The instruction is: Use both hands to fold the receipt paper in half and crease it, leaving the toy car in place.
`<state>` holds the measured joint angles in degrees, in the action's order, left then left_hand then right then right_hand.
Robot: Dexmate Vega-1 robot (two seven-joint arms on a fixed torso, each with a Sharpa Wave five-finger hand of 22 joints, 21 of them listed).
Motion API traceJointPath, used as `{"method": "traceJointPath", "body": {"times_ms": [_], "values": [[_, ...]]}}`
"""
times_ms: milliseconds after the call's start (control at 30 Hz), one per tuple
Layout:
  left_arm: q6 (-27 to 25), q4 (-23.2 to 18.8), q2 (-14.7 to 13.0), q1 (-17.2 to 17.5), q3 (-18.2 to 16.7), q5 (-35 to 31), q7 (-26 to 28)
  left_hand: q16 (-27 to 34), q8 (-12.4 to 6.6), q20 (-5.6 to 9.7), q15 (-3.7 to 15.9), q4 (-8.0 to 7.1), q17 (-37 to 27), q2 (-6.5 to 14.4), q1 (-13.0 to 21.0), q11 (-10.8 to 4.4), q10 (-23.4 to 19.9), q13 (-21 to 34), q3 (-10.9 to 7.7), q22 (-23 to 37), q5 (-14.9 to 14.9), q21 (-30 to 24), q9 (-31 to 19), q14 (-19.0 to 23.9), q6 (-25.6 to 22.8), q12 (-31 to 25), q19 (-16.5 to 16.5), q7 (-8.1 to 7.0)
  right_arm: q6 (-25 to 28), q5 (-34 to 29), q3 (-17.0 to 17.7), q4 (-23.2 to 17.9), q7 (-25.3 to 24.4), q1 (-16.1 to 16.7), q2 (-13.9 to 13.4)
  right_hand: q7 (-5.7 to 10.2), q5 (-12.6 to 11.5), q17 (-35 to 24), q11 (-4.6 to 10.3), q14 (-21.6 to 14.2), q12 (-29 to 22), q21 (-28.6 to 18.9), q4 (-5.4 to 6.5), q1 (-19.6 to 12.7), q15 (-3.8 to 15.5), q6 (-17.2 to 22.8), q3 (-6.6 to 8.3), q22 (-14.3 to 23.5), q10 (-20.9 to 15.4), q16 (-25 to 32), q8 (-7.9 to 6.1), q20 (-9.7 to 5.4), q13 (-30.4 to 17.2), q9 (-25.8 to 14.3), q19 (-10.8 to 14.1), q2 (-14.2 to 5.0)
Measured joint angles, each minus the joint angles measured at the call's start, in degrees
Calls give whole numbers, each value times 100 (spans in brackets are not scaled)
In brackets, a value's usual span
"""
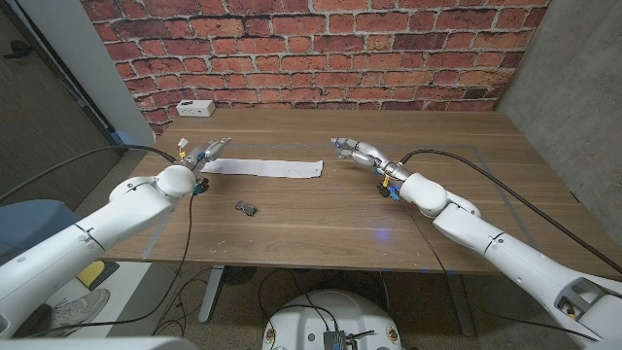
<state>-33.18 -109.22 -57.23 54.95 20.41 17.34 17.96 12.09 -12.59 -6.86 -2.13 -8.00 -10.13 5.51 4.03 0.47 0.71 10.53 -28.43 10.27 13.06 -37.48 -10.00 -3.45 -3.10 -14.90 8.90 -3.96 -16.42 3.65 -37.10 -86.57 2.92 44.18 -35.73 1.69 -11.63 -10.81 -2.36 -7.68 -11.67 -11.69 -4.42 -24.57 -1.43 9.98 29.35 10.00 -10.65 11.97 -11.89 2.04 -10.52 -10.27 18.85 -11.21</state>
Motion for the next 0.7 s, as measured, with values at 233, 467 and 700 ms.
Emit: {"method": "traceJointPath", "body": {"times_ms": [233, 467, 700], "values": [[-218, -23, -120, -81, 69, -62, -173, 0, 0, 39, 32, 0, 0, 0, 0, -46, -47, 0, -46, 0, 0, 0, 0, 32, -121, 0, -39, -1, -24, -257, -169, -29, 77, -102, 10, 23, 28, 0, 31, 22, 0, 0, 13, -36, 22, 131, 33, 0, -31, 0, 0, 0, 0, 0, 0, -25], [-339, -29, -205, -158, 132, -103, -302, 0, 0, 59, 59, 0, 0, 0, 0, -18, -80, 0, -46, 0, 0, 22, 1, 60, -182, 1, -62, -2, -59, -607, -344, -35, 104, -209, 59, 36, 28, -27, 74, 56, -3, 0, 3, -125, 117, 287, 86, 0, -137, 0, -23, -51, 0, 0, -51, 5], [-398, -31, -286, -229, 195, -140, -383, 0, 0, 30, 89, 0, 0, 0, 0, -49, -111, 0, -45, -1, 0, 22, 1, 91, -182, 1, -93, -2, -126, -1104, -478, -21, 52, -318, 128, 55, 62, -27, 73, 74, -25, 0, 16, -177, 134, 512, 116, 0, -319, 0, -66, -62, 0, 0, -63, 11]]}}
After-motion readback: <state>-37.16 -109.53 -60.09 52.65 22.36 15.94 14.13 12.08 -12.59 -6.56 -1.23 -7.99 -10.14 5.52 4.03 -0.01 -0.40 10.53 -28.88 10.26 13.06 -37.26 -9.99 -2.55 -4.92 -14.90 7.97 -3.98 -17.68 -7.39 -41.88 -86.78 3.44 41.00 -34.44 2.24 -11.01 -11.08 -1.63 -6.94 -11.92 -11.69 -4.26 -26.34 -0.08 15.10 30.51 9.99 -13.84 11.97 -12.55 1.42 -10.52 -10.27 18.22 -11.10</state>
